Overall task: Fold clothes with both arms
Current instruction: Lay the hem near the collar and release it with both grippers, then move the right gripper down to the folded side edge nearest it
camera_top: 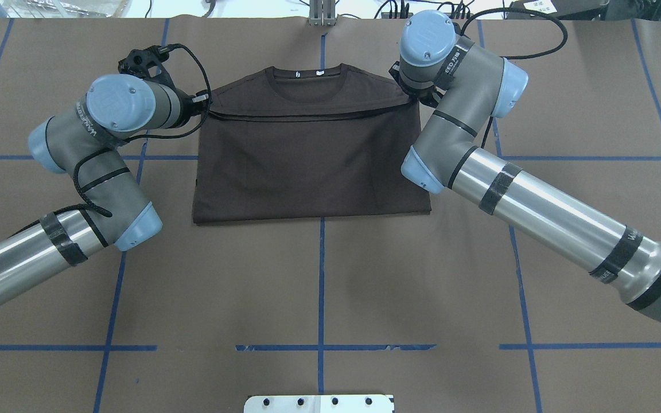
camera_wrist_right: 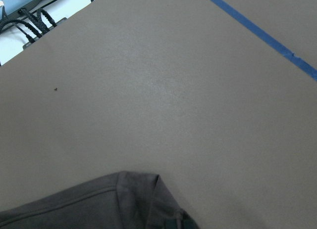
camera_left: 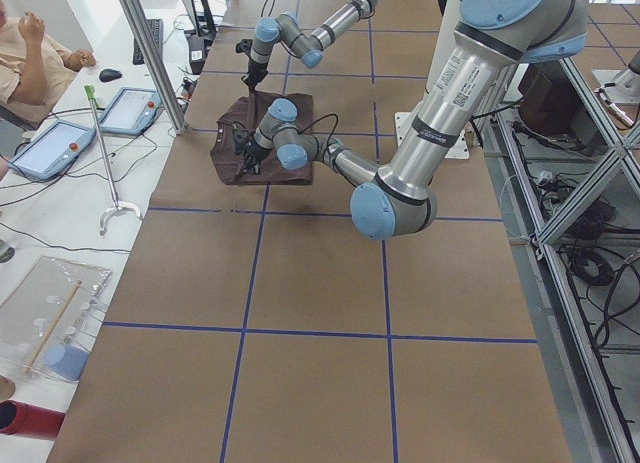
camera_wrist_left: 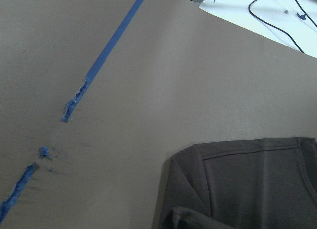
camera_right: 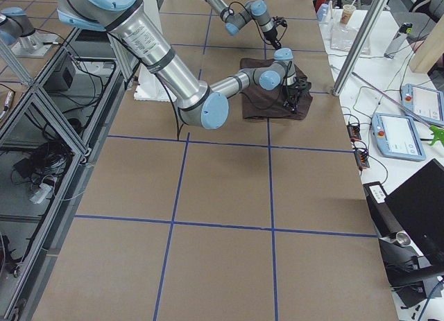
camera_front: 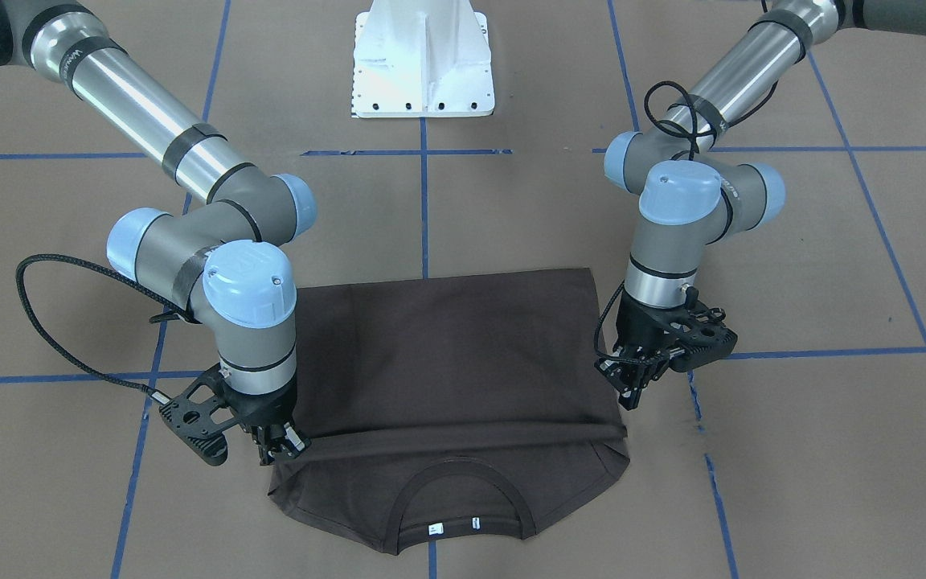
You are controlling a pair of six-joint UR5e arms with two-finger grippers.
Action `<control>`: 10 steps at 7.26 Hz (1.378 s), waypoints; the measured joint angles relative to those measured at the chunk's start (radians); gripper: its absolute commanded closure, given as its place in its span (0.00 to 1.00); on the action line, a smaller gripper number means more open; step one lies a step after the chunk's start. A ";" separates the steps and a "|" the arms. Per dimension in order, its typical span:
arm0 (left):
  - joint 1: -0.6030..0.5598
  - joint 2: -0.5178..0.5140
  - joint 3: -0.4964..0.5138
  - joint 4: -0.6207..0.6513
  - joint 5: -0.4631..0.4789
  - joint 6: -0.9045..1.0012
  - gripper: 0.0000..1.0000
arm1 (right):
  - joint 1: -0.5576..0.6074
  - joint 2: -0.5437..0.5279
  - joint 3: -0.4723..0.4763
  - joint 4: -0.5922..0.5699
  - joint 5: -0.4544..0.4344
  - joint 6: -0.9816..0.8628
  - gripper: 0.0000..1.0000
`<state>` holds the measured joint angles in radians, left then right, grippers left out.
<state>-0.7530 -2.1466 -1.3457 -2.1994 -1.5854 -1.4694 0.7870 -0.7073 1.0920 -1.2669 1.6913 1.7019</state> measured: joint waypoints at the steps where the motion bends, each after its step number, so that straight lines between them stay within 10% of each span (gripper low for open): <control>1: 0.001 0.004 0.010 -0.061 0.000 -0.001 0.50 | 0.000 0.002 0.018 0.001 0.002 0.005 0.42; 6: -0.001 0.013 0.021 -0.257 -0.051 -0.002 0.38 | -0.064 -0.311 0.449 -0.009 0.062 0.075 0.37; 10: 0.000 0.013 0.015 -0.287 -0.059 -0.001 0.38 | -0.144 -0.392 0.524 -0.005 0.054 0.270 0.37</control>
<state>-0.7533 -2.1337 -1.3302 -2.4862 -1.6440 -1.4704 0.6431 -1.0991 1.6157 -1.2714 1.7453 1.9719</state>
